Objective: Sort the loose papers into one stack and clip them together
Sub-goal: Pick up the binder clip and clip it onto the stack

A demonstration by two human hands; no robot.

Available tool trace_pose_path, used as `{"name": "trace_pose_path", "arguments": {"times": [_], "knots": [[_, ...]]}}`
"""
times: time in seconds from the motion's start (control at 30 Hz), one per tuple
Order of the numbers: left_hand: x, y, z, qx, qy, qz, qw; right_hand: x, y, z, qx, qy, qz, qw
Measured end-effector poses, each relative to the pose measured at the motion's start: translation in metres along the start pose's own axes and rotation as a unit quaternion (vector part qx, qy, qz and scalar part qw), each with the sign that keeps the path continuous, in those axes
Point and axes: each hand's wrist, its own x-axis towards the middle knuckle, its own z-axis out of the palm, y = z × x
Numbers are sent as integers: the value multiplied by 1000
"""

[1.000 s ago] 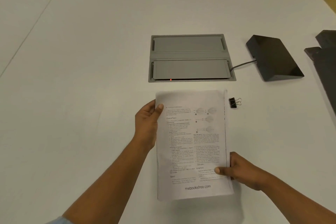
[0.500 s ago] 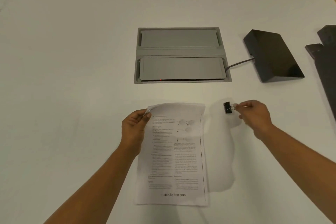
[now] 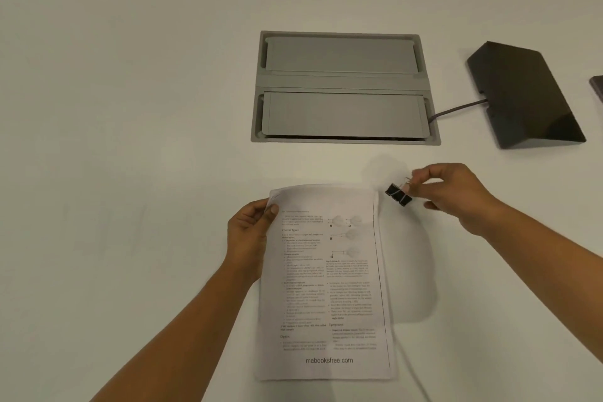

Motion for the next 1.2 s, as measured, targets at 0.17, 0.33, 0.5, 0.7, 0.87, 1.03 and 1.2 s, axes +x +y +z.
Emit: {"name": "trace_pose_path", "arguments": {"times": [0.17, 0.33, 0.5, 0.7, 0.87, 1.03, 1.2], "knots": [[-1, 0, -1, -7, -7, -5, 1000, -6, -30, 30, -54, -44, -85, 994], [0, -1, -2, -11, -7, -6, 1000, -12, -56, 62, -112, -119, -124, 979], [0, -3, -3, -14, -4, -11, 1000, -11, -72, 81, -159, -145, -151, 965], [1, -3, -3, -12, -7, -12, 1000, -9, -82, 96, -220, -135, -231, 938], [2, -4, -3, -6, -11, -14, 1000, -2, -86, 104, -219, -122, -262, 932], [4, -6, -3, -5, -5, -19, 1000, 4, -87, 108, -243, -148, -271, 919], [4, -5, -4, -2, -13, -18, 1000, 10, -88, 115, -272, -168, -281, 905]]}}
